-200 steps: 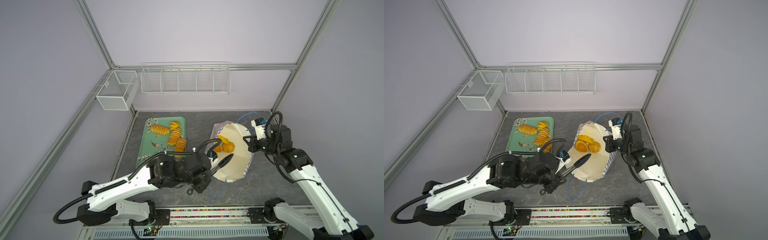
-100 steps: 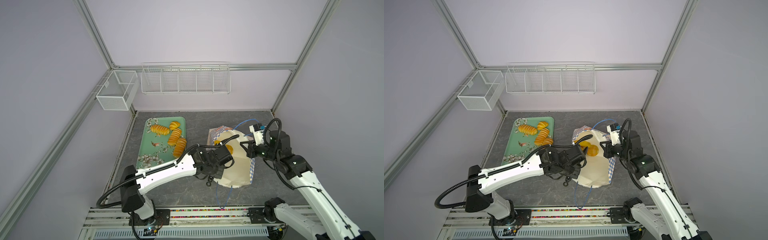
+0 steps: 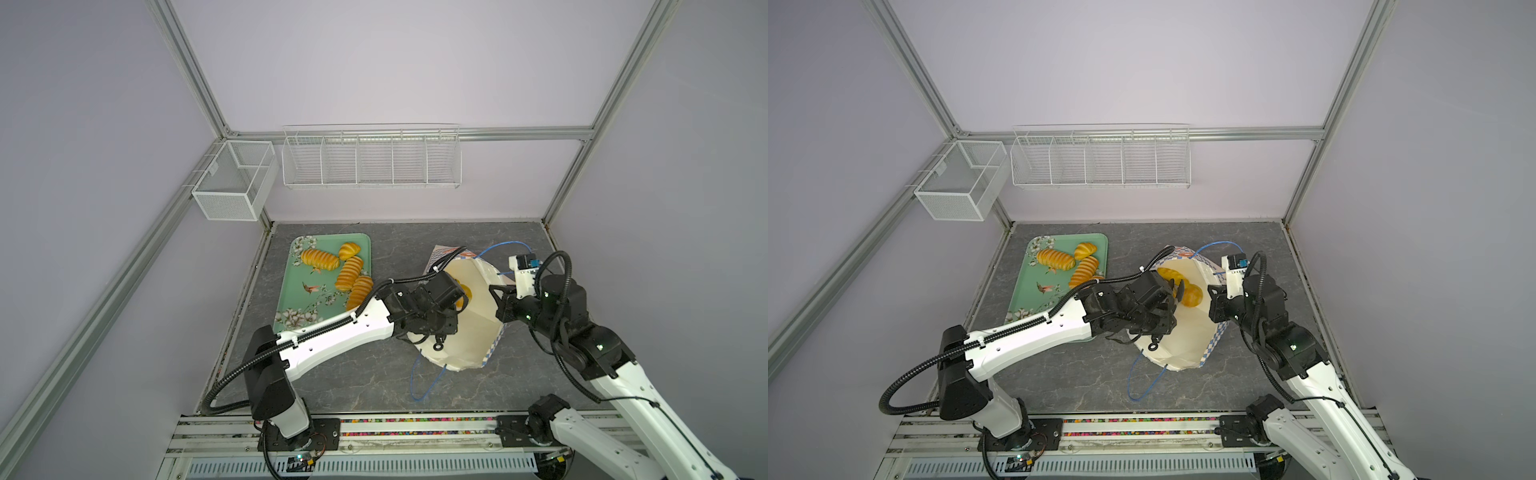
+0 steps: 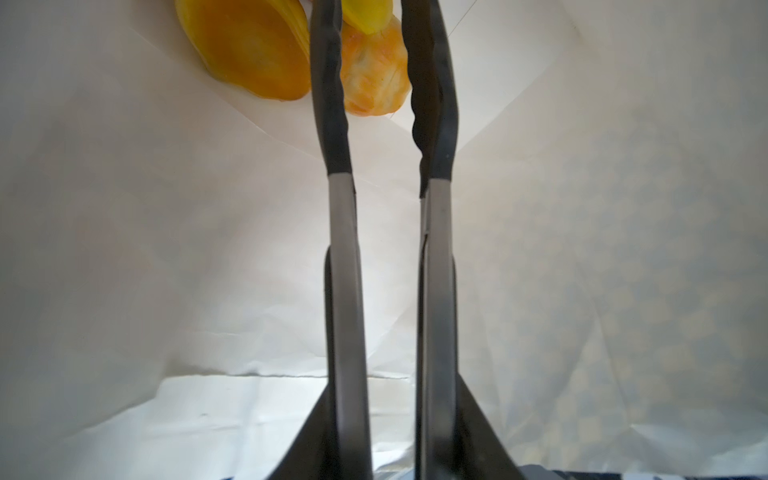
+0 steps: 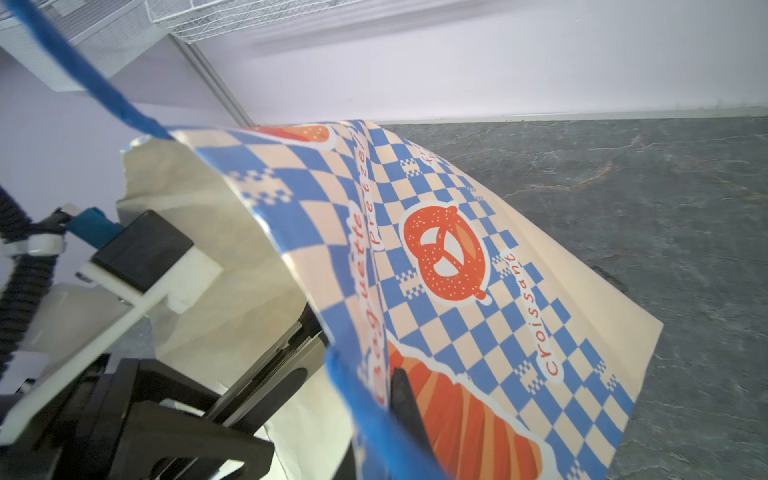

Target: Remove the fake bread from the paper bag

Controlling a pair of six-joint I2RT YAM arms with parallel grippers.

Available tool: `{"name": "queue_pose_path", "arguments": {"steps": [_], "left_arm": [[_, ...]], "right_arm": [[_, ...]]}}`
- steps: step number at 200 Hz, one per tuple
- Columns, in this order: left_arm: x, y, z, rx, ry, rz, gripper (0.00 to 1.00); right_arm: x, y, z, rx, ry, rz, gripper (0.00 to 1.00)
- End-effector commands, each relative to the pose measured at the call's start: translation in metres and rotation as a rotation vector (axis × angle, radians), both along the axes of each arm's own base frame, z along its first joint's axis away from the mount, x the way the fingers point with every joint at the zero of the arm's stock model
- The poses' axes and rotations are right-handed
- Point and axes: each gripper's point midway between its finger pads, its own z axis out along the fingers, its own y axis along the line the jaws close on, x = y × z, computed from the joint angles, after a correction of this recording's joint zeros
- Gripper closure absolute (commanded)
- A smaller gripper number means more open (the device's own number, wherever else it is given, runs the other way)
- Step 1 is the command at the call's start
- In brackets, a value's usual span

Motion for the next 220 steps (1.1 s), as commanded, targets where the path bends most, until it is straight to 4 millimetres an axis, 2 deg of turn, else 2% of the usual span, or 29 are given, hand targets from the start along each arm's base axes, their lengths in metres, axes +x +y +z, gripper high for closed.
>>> {"name": "queue_pose_path", "arguments": {"steps": [1, 19, 23, 31, 71, 109, 143, 156, 186, 191, 220], "left_arm": [[0.008, -0.026, 0.002, -0.097, 0.048, 0.049, 0.63], [0.017, -0.035, 0.003, -0.132, 0.070, 0.070, 0.62], [0.020, -0.037, 0.004, -0.140, 0.067, 0.072, 0.62], [0.024, -0.042, 0.006, -0.161, 0.082, 0.103, 0.60], [0.045, -0.051, 0.008, -0.216, 0.084, 0.182, 0.57], [0.050, -0.061, 0.009, -0.284, 0.105, 0.208, 0.58], [0.047, -0.070, 0.002, -0.341, 0.150, 0.215, 0.59], [0.046, -0.069, 0.006, -0.372, 0.136, 0.214, 0.59], [0.041, -0.051, 0.013, -0.352, 0.075, 0.198, 0.59], [0.040, -0.048, 0.016, -0.343, 0.062, 0.195, 0.59], [0.027, -0.038, 0.024, -0.276, 0.000, 0.192, 0.59]], "right_arm": [[0.006, -0.013, 0.014, 0.027, -0.079, -0.093, 0.93], [0.007, -0.013, 0.015, 0.024, -0.082, -0.093, 0.93], [0.007, -0.013, 0.004, 0.010, -0.062, -0.092, 0.93], [0.008, -0.013, 0.000, 0.000, -0.054, -0.091, 0.93], [0.010, -0.008, 0.000, -0.016, -0.058, -0.064, 0.93], [0.012, -0.001, -0.003, -0.014, -0.050, -0.034, 0.93], [0.015, 0.003, -0.006, -0.007, -0.038, -0.018, 0.93], [0.016, 0.005, -0.005, -0.001, -0.036, -0.018, 0.93], [0.019, 0.007, -0.008, 0.006, -0.018, -0.019, 0.93], [0.020, 0.008, 0.005, 0.015, -0.040, -0.021, 0.93], [0.025, 0.007, 0.005, 0.002, -0.038, -0.033, 0.93]]}}
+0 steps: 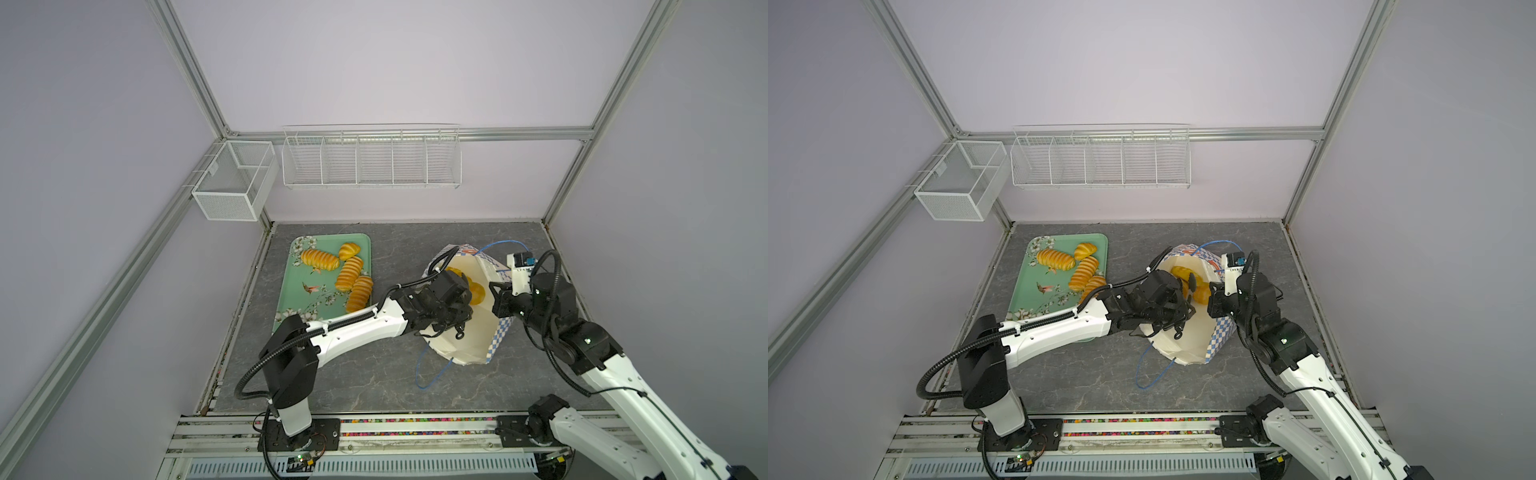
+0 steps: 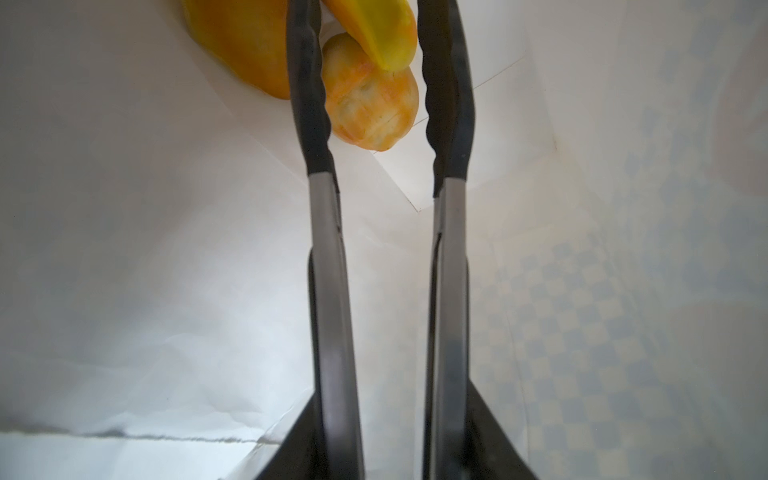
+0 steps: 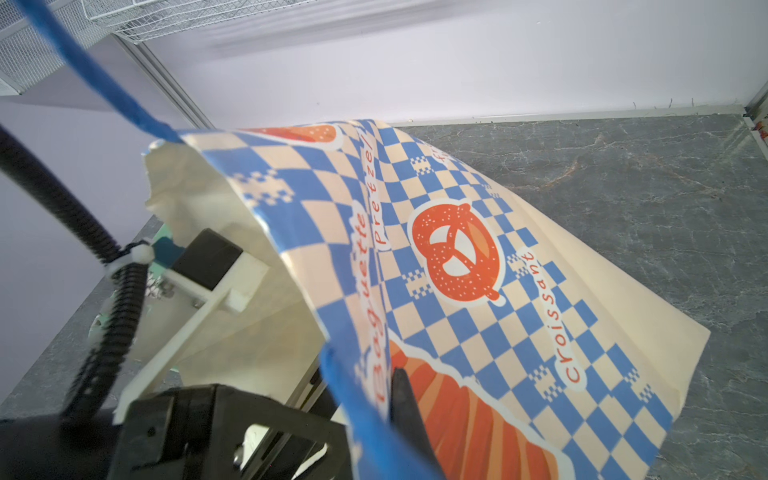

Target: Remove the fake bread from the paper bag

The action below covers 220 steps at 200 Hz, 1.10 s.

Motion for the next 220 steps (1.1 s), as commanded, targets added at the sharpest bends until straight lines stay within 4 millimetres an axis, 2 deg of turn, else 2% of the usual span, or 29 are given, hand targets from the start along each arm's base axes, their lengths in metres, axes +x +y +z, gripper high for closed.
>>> {"name": "queue_pose_path", "arguments": {"steps": [1, 19, 37, 89, 126, 180, 220], "left_arm": [[-0.005, 0.006, 0.045, -0.030, -0.112, 0.011, 0.59], [-0.014, 0.000, 0.047, -0.007, -0.137, 0.022, 0.59], [-0.015, -0.007, 0.041, -0.019, -0.108, 0.047, 0.59], [0.003, -0.029, 0.017, -0.134, -0.010, 0.123, 0.57], [0.016, -0.041, 0.009, -0.188, 0.044, 0.145, 0.56], [0.034, -0.041, -0.002, -0.194, 0.083, 0.163, 0.55], [0.041, -0.044, -0.007, -0.186, 0.098, 0.151, 0.55]], "right_arm": [[0.005, 0.006, 0.020, 0.032, -0.053, 0.008, 0.93], [0.007, 0.004, 0.019, 0.020, -0.053, -0.003, 0.93], [0.008, 0.003, 0.018, 0.013, -0.052, -0.005, 0.93], [0.007, 0.004, 0.015, 0.005, -0.040, 0.001, 0.93], [0.007, 0.005, 0.014, 0.010, -0.035, 0.009, 0.93], [0.008, 0.012, 0.014, 0.021, -0.029, 0.033, 0.93], [0.010, 0.016, 0.013, 0.030, -0.023, 0.044, 0.93]]}}
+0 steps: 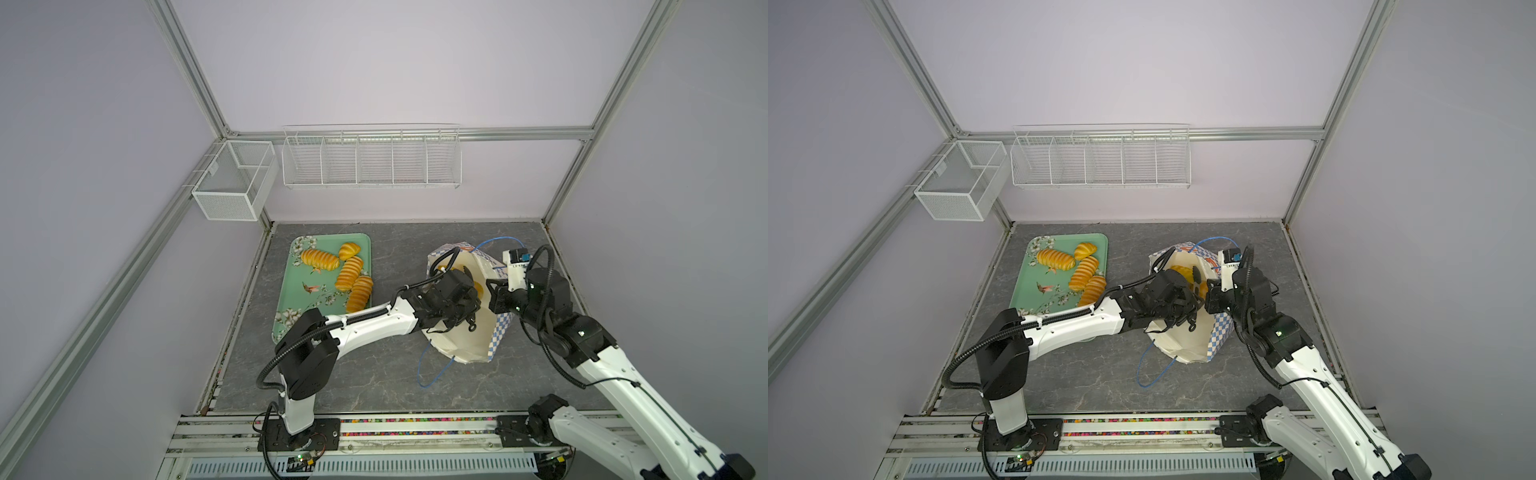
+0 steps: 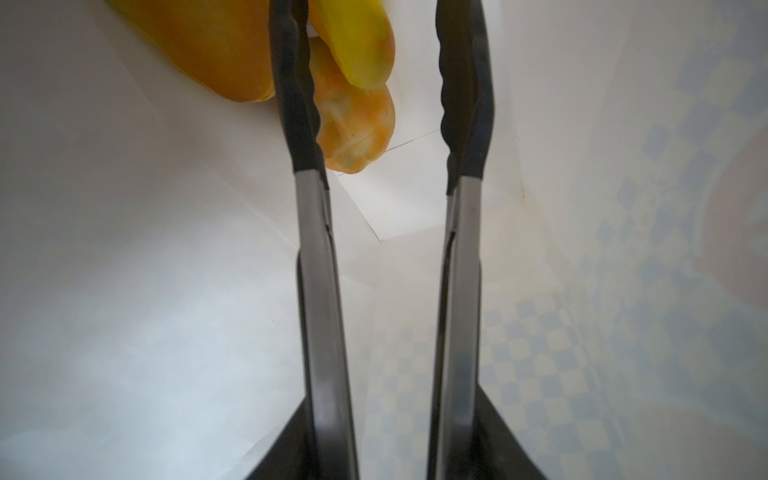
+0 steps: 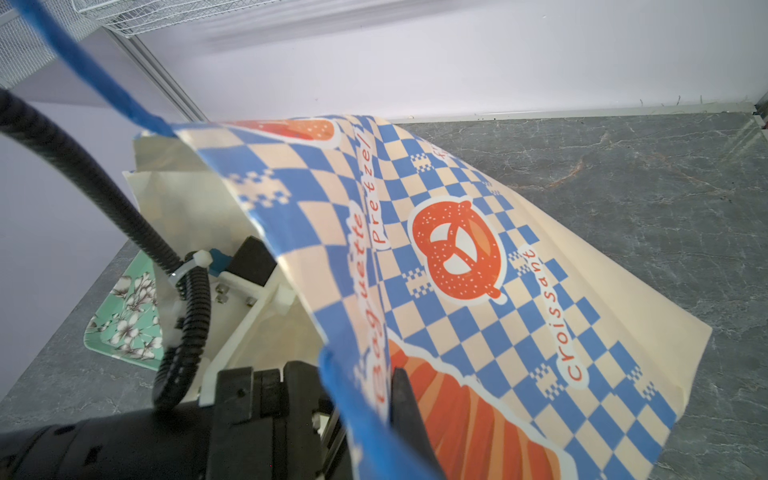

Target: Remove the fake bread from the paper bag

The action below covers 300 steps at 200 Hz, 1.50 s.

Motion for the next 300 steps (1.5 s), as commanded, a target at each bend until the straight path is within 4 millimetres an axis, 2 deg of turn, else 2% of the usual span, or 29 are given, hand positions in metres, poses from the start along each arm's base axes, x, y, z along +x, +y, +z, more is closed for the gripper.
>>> {"name": "queue_pose_path", "arguments": {"steps": [1, 71, 96, 140, 167, 221, 235, 300], "left_arm": [[0.012, -0.011, 0.008, -0.044, 0.005, 0.010, 0.55], [0.017, 0.000, -0.011, -0.042, 0.042, 0.026, 0.58], [0.024, 0.006, -0.009, -0.036, 0.024, 0.019, 0.66], [0.021, 0.017, 0.004, -0.038, -0.003, 0.018, 0.90], [0.014, 0.030, 0.017, -0.028, -0.031, 0.013, 1.00], [-0.011, 0.064, 0.040, -0.006, -0.091, -0.034, 1.00], [-0.016, 0.074, 0.041, 0.032, -0.116, -0.057, 1.00], [-0.059, 0.091, 0.039, 0.136, -0.170, -0.288, 1.00]], "right_arm": [[0.003, 0.010, 0.017, 0.037, -0.040, 0.038, 0.93], [0.003, 0.013, 0.017, 0.043, -0.033, 0.049, 0.93], [0.003, 0.012, 0.015, 0.035, -0.031, 0.044, 0.93], [0.002, 0.011, 0.019, 0.038, -0.040, 0.044, 0.93], [0.003, 0.010, 0.018, 0.030, -0.042, 0.041, 0.93], [0.006, 0.009, 0.016, 0.006, -0.040, 0.033, 0.93], [0.007, 0.009, 0.015, -0.001, -0.036, 0.031, 0.93], [0.013, 0.008, 0.014, -0.023, -0.021, 0.019, 0.93]]}}
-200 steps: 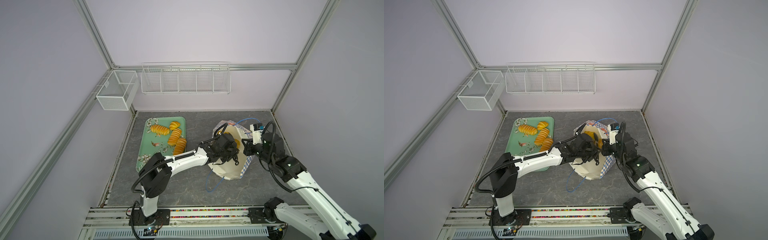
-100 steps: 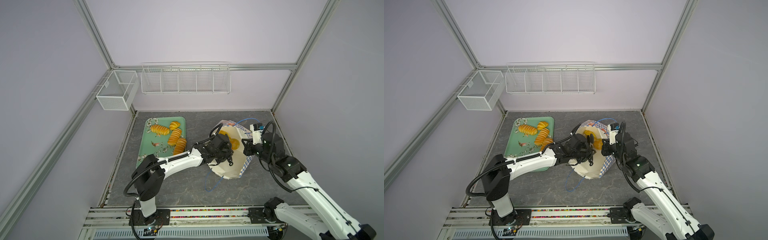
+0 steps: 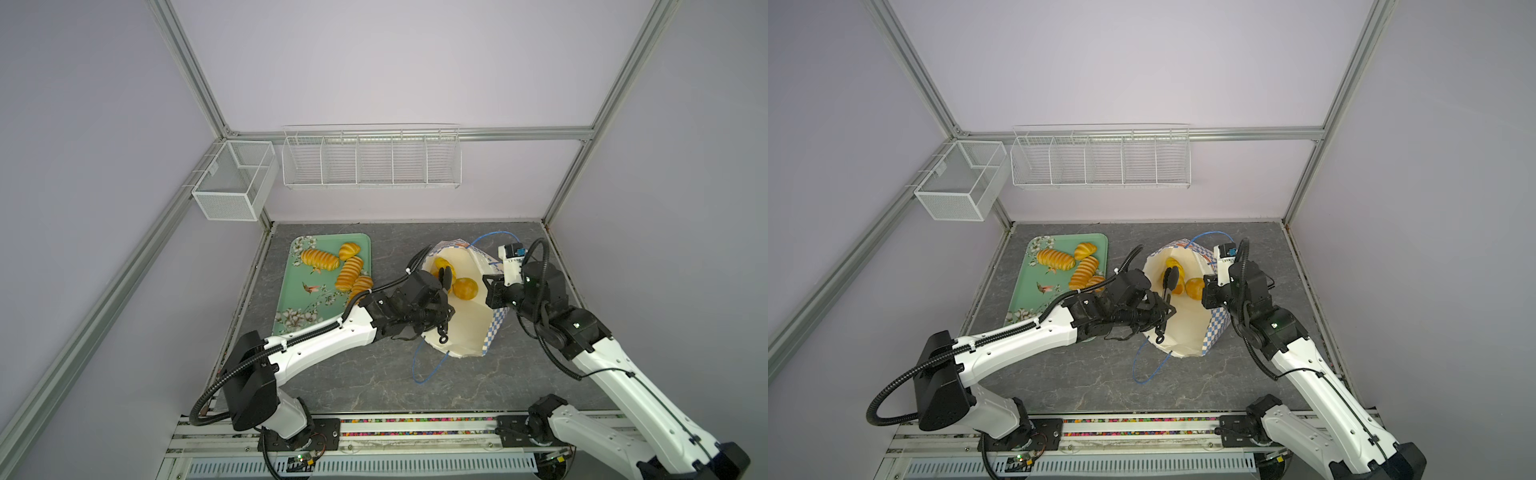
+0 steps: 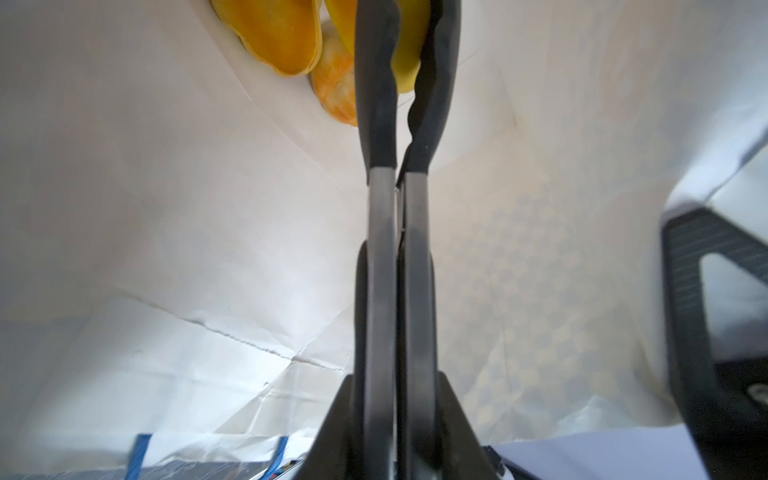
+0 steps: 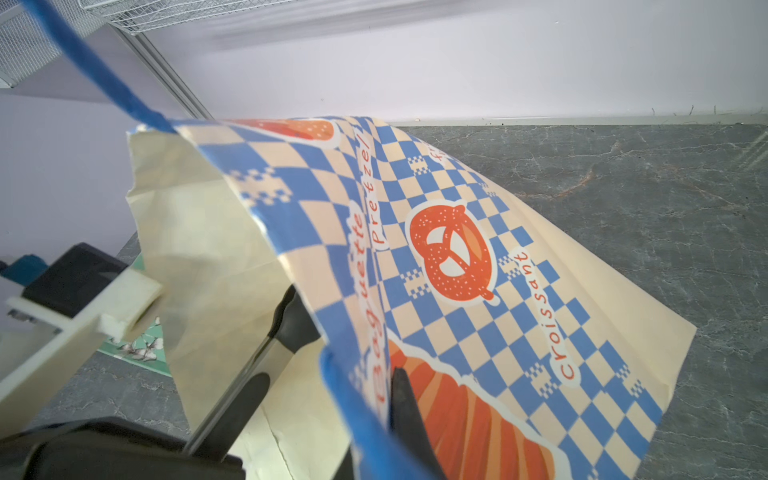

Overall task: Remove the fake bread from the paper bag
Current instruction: 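Close the tongs on a yellow bread inside the bag with the left gripper, then lift the pinched bread out of the bag toward the green tray with the left gripper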

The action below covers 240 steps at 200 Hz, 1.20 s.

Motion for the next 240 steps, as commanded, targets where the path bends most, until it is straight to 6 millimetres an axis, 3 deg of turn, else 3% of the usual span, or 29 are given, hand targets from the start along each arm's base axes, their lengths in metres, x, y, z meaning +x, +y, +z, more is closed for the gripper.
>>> {"name": "queue_pose_path", "arguments": {"steps": [1, 65, 128, 159, 240], "left_arm": [[-0.019, 0.011, 0.006, 0.052, -0.066, -0.119, 1.00], [-0.040, 0.050, 0.026, 0.069, -0.209, -0.234, 1.00], [-0.056, 0.070, 0.053, 0.055, -0.334, -0.355, 1.00], [-0.052, 0.090, 0.062, 0.061, -0.362, -0.349, 1.00], [-0.042, 0.145, 0.124, 0.012, -0.470, -0.283, 1.00]], "right_arm": [[0.003, 0.000, 0.009, -0.009, -0.021, -0.003, 0.93], [0.011, 0.003, 0.002, -0.028, 0.009, -0.013, 0.93], [0.023, 0.006, -0.004, -0.050, 0.034, -0.027, 0.93], [0.032, 0.011, -0.005, -0.058, 0.045, -0.024, 0.93], [0.056, 0.018, 0.015, -0.081, 0.012, -0.053, 0.93]]}}
